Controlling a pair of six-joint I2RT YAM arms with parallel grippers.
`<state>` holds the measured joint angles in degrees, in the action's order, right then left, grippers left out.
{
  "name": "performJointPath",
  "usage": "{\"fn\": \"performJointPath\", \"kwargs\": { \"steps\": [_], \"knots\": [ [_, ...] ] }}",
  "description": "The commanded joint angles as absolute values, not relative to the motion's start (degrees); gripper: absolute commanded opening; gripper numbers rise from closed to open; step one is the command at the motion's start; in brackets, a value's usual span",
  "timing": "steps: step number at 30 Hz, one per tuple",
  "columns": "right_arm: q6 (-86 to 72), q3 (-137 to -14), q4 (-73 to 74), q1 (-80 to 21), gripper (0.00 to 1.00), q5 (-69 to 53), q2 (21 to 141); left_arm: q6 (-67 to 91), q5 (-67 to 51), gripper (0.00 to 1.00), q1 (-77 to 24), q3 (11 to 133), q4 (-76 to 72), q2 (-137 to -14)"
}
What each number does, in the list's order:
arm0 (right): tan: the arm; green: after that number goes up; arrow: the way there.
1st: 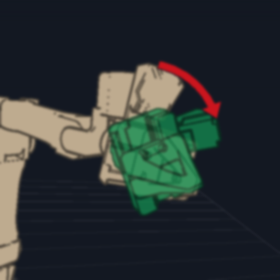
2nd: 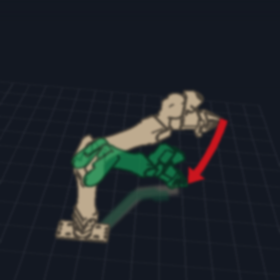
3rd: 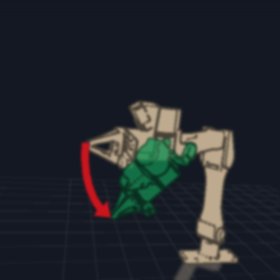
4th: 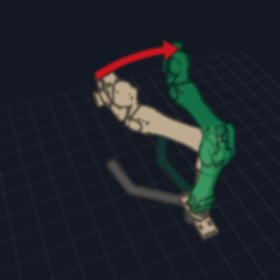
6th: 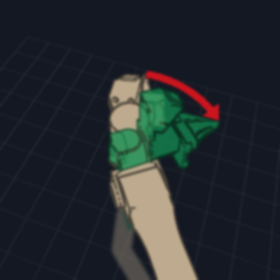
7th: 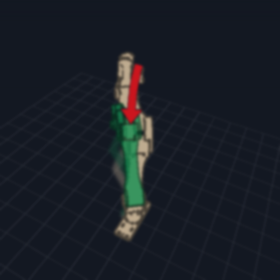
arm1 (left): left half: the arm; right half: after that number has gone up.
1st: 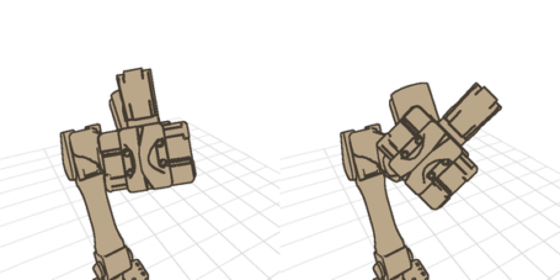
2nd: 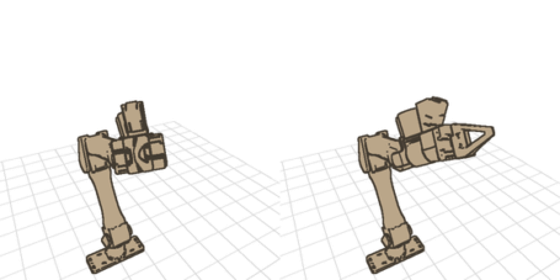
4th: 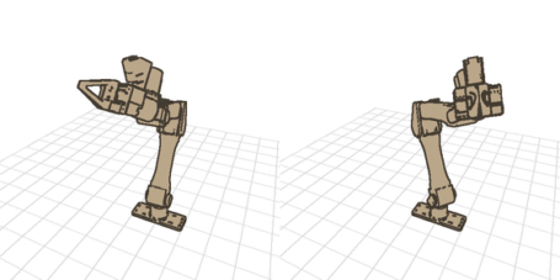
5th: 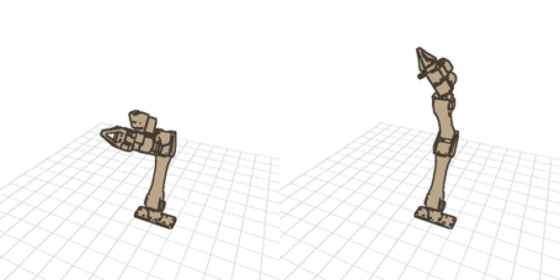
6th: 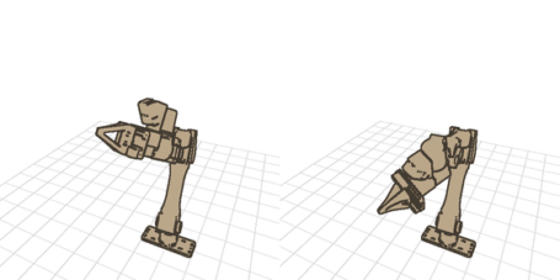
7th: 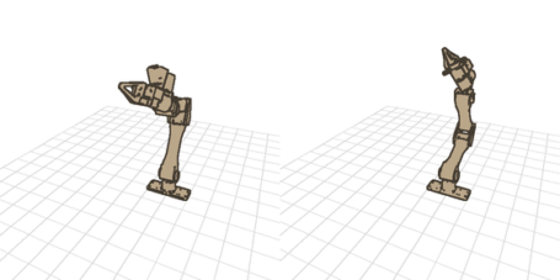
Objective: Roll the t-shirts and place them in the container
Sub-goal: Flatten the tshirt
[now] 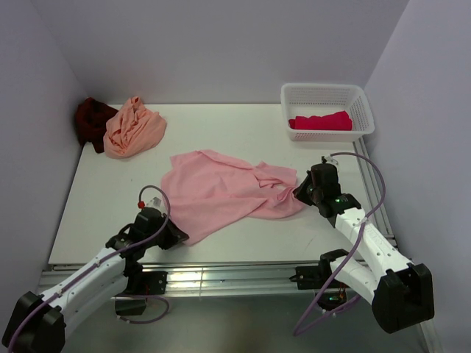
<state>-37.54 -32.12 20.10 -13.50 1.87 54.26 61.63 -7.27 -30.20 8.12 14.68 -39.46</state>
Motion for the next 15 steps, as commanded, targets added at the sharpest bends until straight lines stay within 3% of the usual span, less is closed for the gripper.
{"fn": "performJointPath", "kwargs": {
  "steps": [1,9,13,15],
  "knots": [
    [-36.48,-32.43,18.19,-13.10,0.00,1.58,54.06,62.23,-4.22,0.10,-30.59,10.89,17.84,-38.94],
    [-35.68,-32.69,18.98,-13.10,0.00,2.02,53.79,62.23,-8.43,0.13,-30.67,14.41,19.07,-38.67],
    [-35.68,-32.52,18.81,-13.18,0.00,2.29,53.79,62.32,-9.75,0.36,-30.85,17.92,22.05,-38.58],
    [-35.60,-32.43,18.90,-13.10,0.00,2.02,53.88,62.49,-10.02,0.38,-30.76,18.89,22.32,-37.80]
  ]
}}
